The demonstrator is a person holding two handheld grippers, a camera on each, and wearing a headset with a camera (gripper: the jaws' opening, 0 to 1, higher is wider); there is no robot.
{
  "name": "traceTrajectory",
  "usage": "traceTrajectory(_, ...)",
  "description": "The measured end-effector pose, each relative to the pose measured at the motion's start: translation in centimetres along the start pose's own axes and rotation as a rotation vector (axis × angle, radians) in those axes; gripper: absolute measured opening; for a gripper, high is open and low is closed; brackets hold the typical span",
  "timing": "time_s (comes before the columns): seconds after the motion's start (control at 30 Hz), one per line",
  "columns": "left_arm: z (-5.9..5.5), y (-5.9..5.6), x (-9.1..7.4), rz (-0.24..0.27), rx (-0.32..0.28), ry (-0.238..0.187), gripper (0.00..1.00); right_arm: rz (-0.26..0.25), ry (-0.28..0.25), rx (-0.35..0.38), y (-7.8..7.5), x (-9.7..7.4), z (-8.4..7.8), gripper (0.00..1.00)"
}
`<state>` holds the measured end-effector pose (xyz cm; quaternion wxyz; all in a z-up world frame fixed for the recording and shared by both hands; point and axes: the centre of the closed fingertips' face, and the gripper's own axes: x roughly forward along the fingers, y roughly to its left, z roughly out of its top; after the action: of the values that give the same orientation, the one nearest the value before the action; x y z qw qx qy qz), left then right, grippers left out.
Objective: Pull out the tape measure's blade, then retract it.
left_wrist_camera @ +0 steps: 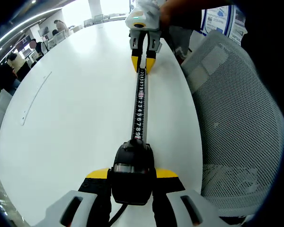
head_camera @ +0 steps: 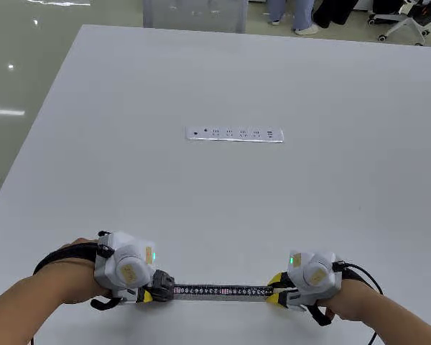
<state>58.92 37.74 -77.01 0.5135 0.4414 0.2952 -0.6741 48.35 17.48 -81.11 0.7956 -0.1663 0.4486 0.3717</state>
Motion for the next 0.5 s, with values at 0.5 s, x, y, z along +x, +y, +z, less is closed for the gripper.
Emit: traceTrajectory(0.5, 0.0, 0.0, 0.0, 0.002, -0.002, 0.001, 0.3, -0.011, 0.005, 0.013, -0.5, -0.8, -1.2, 0.13)
